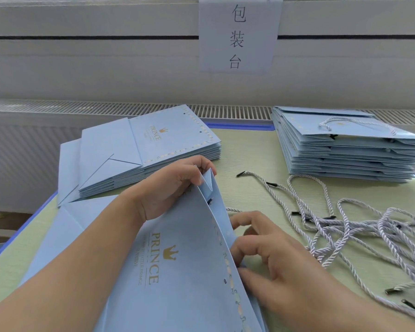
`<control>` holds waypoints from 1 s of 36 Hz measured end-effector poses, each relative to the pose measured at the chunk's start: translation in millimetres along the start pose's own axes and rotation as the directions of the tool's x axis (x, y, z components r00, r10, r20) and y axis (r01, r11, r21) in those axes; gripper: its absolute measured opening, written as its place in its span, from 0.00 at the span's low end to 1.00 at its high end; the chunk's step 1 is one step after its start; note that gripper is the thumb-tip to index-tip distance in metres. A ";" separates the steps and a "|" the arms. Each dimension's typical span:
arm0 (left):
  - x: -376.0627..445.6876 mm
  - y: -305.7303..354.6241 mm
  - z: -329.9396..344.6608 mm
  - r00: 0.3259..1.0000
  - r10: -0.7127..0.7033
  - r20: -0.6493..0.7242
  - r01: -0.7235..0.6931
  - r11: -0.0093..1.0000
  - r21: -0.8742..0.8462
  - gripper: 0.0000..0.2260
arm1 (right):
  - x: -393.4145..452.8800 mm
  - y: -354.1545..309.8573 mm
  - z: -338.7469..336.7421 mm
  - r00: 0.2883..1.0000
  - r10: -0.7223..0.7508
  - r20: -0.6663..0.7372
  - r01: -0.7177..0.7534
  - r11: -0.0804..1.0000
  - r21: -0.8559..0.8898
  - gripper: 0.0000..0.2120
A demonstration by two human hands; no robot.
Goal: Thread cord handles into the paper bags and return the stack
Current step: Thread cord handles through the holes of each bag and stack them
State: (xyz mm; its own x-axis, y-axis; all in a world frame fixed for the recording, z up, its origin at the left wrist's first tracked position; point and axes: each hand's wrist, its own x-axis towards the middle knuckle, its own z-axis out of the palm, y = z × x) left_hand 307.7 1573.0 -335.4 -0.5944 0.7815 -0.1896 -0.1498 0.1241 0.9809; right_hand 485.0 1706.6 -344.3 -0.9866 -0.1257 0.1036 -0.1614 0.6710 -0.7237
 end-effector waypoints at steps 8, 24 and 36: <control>0.4 -0.7 -2.9 1.000 0.017 -0.011 -0.017 1.000 -0.008 0.13 | -3.0 -7.7 1.7 0.857 -0.432 -0.281 0.280 0.847 -0.452 0.05; -0.4 -1.1 -2.5 1.000 0.015 0.016 -0.015 1.000 -0.026 0.11 | 18.3 20.0 -37.2 0.982 -0.042 -0.186 0.027 0.996 -0.082 0.05; -2.0 -0.5 -0.2 0.999 0.041 0.022 -0.040 0.999 -0.036 0.12 | 32.9 16.9 -18.7 0.995 0.066 0.081 -0.038 0.953 -0.301 0.36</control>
State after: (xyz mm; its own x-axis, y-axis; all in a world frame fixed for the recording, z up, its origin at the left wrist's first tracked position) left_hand 308.8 1571.4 -335.5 -0.5825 0.7993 -0.1480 -0.1540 0.0703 0.9856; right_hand 449.4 1727.5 -340.3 -0.9901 -0.1401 0.0002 -0.1224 0.8641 -0.4882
